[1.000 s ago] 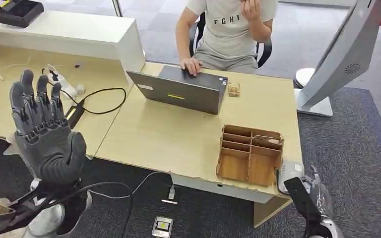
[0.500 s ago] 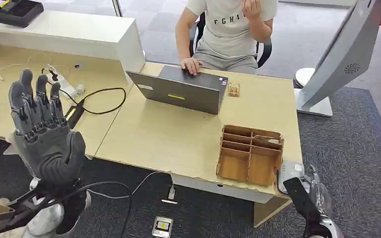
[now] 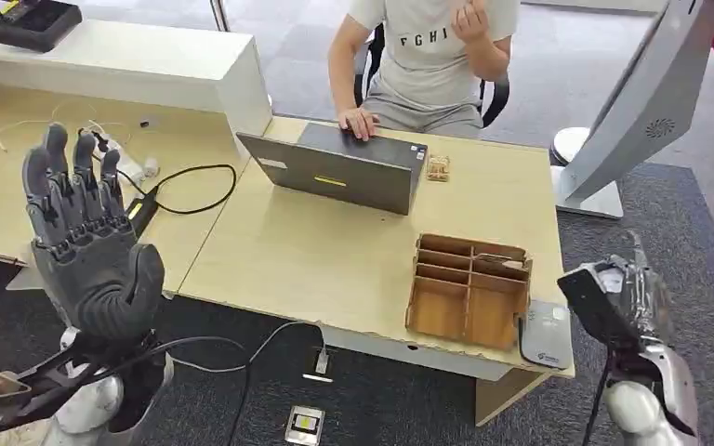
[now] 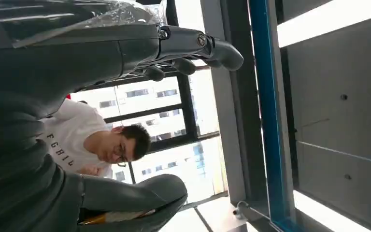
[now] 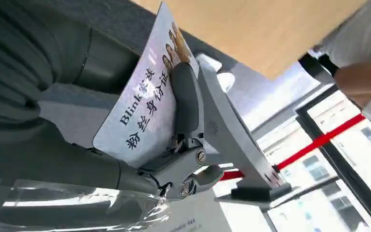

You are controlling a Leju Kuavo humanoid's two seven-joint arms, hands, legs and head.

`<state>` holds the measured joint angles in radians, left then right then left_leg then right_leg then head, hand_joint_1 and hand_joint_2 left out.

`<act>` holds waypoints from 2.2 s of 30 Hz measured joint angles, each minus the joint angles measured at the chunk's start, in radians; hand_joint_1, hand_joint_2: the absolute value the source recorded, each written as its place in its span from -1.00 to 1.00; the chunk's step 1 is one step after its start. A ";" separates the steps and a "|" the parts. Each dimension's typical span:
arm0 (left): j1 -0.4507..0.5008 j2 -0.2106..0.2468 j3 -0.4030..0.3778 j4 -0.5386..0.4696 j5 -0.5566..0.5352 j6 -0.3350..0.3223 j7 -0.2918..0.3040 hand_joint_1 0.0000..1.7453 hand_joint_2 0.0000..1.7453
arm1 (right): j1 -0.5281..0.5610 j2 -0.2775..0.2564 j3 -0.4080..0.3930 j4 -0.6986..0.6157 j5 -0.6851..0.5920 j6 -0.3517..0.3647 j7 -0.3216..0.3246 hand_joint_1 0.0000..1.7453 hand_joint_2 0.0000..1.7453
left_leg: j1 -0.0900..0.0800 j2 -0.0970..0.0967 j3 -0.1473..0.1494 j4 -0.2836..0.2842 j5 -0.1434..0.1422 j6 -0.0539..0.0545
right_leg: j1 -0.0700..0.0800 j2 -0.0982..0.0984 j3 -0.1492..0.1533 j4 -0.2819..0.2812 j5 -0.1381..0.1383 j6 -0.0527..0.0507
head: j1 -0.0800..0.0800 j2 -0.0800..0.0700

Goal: Pass the card to the sensor for recognition and then transmit it.

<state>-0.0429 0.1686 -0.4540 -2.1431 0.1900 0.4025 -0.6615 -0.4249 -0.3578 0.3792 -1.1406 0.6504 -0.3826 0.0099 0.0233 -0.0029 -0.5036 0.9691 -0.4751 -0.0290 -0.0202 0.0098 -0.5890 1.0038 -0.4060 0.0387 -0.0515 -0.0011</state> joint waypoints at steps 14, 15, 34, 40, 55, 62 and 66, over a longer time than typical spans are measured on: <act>-0.053 -0.008 -0.016 0.034 0.048 -0.031 -0.014 -1.00 1.00 | -0.217 -0.028 0.021 0.008 0.073 0.101 0.028 1.00 1.00 | 0.000 0.000 -0.001 0.000 0.000 0.000 | 0.000 0.000 -0.001 0.000 0.000 0.000 | 0.000 0.000; -0.059 -0.010 -0.019 0.039 0.051 -0.036 -0.015 -1.00 1.00 | -0.229 -0.027 0.024 0.013 0.077 0.103 0.032 1.00 1.00 | 0.000 -0.001 -0.001 0.000 0.000 0.000 | 0.000 0.000 -0.001 0.000 0.000 0.000 | 0.000 0.000; -0.113 -0.039 -0.050 0.090 0.045 0.006 -0.021 -1.00 1.00 | -0.489 0.076 0.143 0.318 0.172 0.112 0.075 1.00 1.00 | 0.000 -0.002 -0.004 0.000 0.000 0.000 | 0.000 -0.002 -0.002 0.001 0.000 0.000 | 0.000 0.000; -0.113 -0.038 -0.056 0.090 0.046 0.027 -0.021 -1.00 1.00 | -0.533 0.113 0.169 0.397 0.187 0.108 0.074 1.00 1.00 | 0.000 -0.002 -0.004 0.000 0.000 0.000 | 0.000 -0.001 -0.003 0.001 0.000 0.000 | 0.000 0.000; -0.118 -0.033 -0.074 0.090 0.072 0.027 -0.010 -1.00 1.00 | -0.540 0.123 0.201 0.472 0.237 0.115 0.097 -0.78 1.00 | 0.000 -0.002 -0.004 0.000 0.000 0.000 | 0.000 -0.001 -0.003 0.000 0.000 0.000 | 0.000 0.000; -0.121 -0.031 -0.077 0.090 0.077 0.027 -0.009 -1.00 1.00 | -0.524 0.113 0.209 0.478 0.253 0.143 0.106 -1.00 1.00 | 0.000 -0.002 -0.003 0.001 0.000 0.000 | 0.000 -0.001 -0.003 0.000 0.000 0.000 | 0.000 0.000; -0.121 -0.029 -0.079 0.090 0.079 0.025 -0.009 -1.00 1.00 | -0.512 0.103 0.211 0.460 0.262 0.148 0.103 -1.00 1.00 | 0.000 -0.002 -0.003 0.001 0.000 0.000 | 0.000 -0.001 -0.003 0.000 0.000 0.000 | 0.000 0.000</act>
<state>-0.1636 0.1400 -0.5325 -2.0527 0.2693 0.4273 -0.6706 -0.9367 -0.2552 0.5905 -0.6805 0.9125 -0.2350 0.1129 0.0228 -0.0046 -0.5068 0.9700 -0.4747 -0.0289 -0.0200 0.0087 -0.5919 1.0041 -0.4059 0.0389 -0.0515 -0.0011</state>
